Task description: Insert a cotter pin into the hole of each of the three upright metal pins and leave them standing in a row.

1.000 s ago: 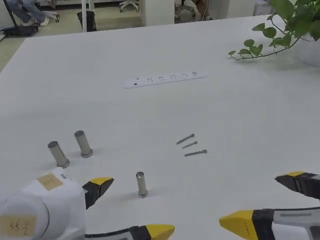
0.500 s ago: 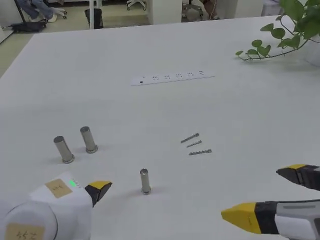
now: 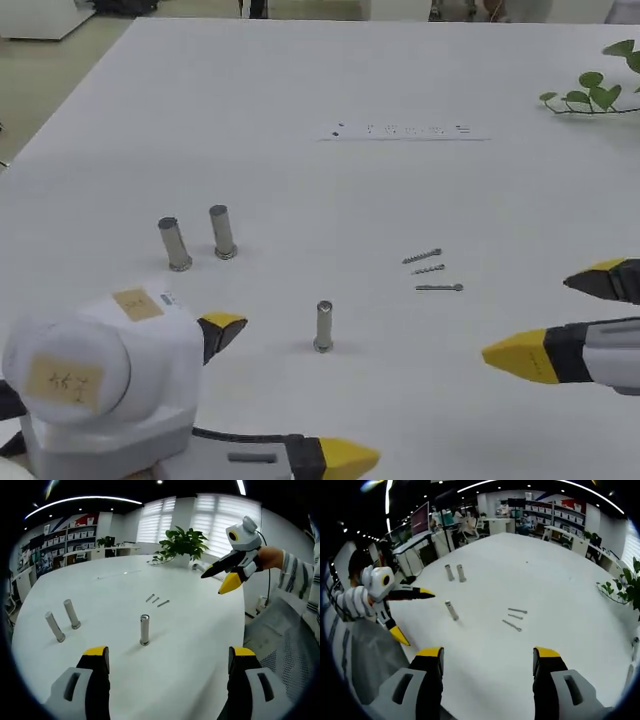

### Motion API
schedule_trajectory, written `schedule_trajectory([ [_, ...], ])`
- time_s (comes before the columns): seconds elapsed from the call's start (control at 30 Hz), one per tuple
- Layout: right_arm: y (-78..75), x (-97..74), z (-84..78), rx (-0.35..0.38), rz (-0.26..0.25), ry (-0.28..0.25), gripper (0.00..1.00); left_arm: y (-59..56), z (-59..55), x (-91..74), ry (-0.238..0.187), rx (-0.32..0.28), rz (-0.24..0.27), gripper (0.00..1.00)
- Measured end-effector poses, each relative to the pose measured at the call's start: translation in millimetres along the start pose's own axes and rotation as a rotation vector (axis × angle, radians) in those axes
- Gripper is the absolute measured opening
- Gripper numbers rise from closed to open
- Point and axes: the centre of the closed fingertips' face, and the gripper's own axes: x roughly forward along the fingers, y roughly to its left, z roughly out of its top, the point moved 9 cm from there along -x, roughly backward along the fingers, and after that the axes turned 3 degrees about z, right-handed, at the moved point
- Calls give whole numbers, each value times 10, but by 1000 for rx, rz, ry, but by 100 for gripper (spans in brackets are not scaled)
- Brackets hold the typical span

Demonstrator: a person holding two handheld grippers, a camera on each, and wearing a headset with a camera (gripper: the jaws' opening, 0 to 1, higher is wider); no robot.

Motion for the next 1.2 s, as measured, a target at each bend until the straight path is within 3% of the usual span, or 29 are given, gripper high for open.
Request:
schedule_trajectory([
  [0.13,-76,68,115,-44,42,-4,70,10,-33,-24,11,-30,4,99],
  [0.37,-173,185,244,-138,71,41,62,21,-43,-51,8,-50,17,99],
  [0.47,-235,251,277,-179,88,73,54,15,-36,-55,2,-59,15,99],
  [0.67,-366,392,365,-247,161,86,45,8,-40,-51,3,-56,24,99],
  [0.83,-528,541,384,-398,237,144,31,-5,-45,-40,2,-62,19,99],
  [1.0,-671,695,381,-404,266,168,28,-14,-80,-27,23,-70,16,99],
  [1.2,-820,845,388,-476,272,262,25,3,-97,-24,20,-77,34,99],
])
